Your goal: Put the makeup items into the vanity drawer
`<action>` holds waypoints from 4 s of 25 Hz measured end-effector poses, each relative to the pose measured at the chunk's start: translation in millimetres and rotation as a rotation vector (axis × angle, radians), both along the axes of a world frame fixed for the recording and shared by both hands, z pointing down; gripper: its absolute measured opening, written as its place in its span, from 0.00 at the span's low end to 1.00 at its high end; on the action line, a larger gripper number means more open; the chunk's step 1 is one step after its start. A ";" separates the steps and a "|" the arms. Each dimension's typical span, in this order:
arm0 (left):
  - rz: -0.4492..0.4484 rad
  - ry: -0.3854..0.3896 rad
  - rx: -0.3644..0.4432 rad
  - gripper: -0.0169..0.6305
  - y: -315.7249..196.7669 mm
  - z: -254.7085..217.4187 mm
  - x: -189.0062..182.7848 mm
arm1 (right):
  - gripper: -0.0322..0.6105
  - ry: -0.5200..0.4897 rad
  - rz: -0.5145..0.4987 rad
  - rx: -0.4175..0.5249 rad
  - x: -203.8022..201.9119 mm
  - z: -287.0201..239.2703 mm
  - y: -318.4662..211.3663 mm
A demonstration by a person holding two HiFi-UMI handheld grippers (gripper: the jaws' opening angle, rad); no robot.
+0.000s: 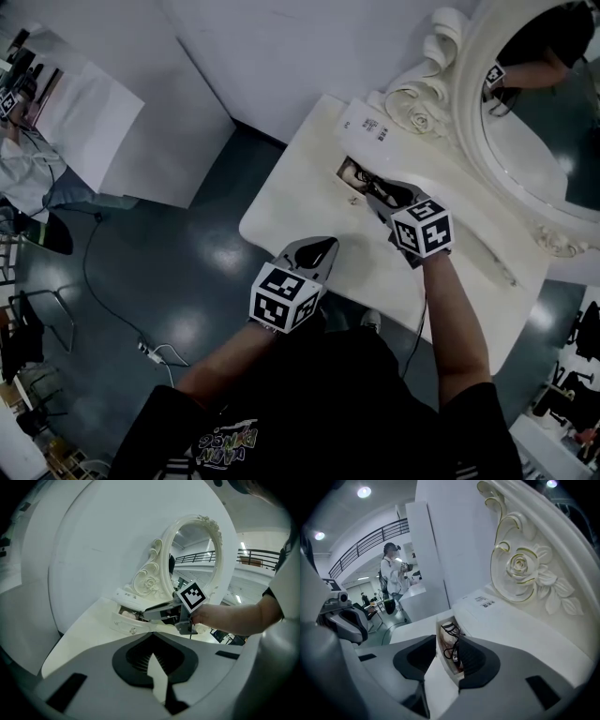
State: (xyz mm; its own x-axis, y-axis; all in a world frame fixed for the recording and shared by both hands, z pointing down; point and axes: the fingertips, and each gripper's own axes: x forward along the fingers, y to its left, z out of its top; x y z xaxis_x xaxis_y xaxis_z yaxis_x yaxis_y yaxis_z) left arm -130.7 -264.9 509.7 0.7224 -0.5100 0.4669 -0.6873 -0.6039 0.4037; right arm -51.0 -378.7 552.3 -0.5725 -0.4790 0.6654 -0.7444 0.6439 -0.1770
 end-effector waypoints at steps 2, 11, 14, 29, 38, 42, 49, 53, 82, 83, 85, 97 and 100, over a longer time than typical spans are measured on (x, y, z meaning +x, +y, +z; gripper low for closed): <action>0.008 0.004 0.007 0.03 -0.6 -2.5 2.7 | 0.31 -0.018 0.032 0.010 6.2 -5.6 3.9; 0.079 0.018 0.030 0.03 5.1 -8.5 21.3 | 0.10 -0.097 0.269 0.118 57.5 -40.8 32.2; 0.109 0.022 0.039 0.03 10.5 -11.8 29.0 | 0.10 -0.103 0.316 0.157 67.4 -56.0 49.1; 0.311 0.034 0.067 0.03 62.2 -21.6 93.4 | 0.10 -0.203 0.612 0.275 131.9 -112.9 162.0; 0.352 0.027 0.098 0.03 96.8 -37.2 135.3 | 0.10 -0.206 0.729 0.315 177.9 -125.0 223.8; 0.353 0.026 0.094 0.03 115.5 -38.1 155.4 | 0.10 -0.210 0.740 0.319 191.5 -129.8 248.9; 0.359 0.019 0.092 0.03 155.3 -40.1 184.2 | 0.10 -0.191 0.741 0.316 219.1 -130.8 295.0; 0.350 0.010 0.113 0.03 171.3 -45.0 195.4 | 0.10 -0.198 0.760 0.326 236.4 -134.2 318.0; 0.292 -0.024 0.133 0.03 297.8 -37.8 239.8 | 0.10 -0.212 0.684 0.289 258.8 -110.2 447.1; 0.291 -0.027 0.132 0.03 301.6 -36.3 241.0 | 0.10 -0.212 0.681 0.288 259.5 -108.5 450.4; 0.288 -0.032 0.130 0.03 308.6 -33.6 243.3 | 0.10 -0.213 0.674 0.286 260.9 -105.5 456.4; 0.286 -0.043 0.128 0.03 331.0 -29.0 256.5 | 0.10 -0.226 0.644 0.266 264.0 -94.8 477.7; 0.290 -0.042 0.129 0.03 333.2 -28.4 260.6 | 0.10 -0.224 0.642 0.267 265.9 -95.0 480.6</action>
